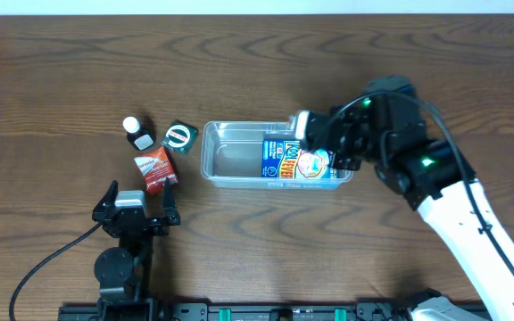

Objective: Pack container
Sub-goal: 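Carry the white box into the container and lower it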

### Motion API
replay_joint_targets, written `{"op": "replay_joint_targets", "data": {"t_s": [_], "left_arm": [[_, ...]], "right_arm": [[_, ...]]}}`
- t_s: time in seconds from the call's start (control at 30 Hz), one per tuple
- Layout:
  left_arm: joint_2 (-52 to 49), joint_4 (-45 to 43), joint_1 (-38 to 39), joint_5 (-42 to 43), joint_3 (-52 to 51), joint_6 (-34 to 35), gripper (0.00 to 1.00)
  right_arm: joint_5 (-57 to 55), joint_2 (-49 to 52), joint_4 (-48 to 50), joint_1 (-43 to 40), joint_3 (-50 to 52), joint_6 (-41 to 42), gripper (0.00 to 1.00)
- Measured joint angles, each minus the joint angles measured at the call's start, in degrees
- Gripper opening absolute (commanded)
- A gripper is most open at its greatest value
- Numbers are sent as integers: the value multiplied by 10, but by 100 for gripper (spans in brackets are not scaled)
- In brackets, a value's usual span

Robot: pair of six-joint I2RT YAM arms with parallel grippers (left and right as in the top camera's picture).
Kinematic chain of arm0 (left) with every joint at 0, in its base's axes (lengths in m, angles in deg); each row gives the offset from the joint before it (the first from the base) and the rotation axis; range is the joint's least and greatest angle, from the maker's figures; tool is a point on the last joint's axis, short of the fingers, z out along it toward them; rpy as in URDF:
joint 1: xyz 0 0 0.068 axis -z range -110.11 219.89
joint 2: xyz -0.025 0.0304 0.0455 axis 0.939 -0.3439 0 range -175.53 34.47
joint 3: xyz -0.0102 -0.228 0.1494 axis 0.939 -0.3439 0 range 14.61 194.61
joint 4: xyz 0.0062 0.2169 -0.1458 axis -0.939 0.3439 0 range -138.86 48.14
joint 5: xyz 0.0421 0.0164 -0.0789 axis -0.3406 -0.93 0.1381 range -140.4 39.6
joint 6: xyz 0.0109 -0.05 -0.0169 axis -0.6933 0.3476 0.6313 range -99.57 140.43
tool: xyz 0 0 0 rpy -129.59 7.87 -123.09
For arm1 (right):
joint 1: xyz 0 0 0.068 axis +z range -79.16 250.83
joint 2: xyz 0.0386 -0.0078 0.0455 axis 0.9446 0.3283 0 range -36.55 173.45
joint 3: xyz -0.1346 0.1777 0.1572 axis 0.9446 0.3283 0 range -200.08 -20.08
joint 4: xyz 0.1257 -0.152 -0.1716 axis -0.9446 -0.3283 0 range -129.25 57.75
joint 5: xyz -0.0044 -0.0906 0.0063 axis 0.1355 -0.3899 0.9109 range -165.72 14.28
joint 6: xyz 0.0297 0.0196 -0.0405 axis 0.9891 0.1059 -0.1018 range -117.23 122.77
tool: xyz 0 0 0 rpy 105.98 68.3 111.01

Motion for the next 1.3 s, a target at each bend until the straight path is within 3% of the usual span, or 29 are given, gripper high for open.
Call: {"op": "replay_joint_targets", "data": {"t_s": [1.3], "left_arm": [[0, 0, 0, 0, 0, 0, 98]], "right_arm": [[-19, 215, 29, 9, 0, -14, 1]]}}
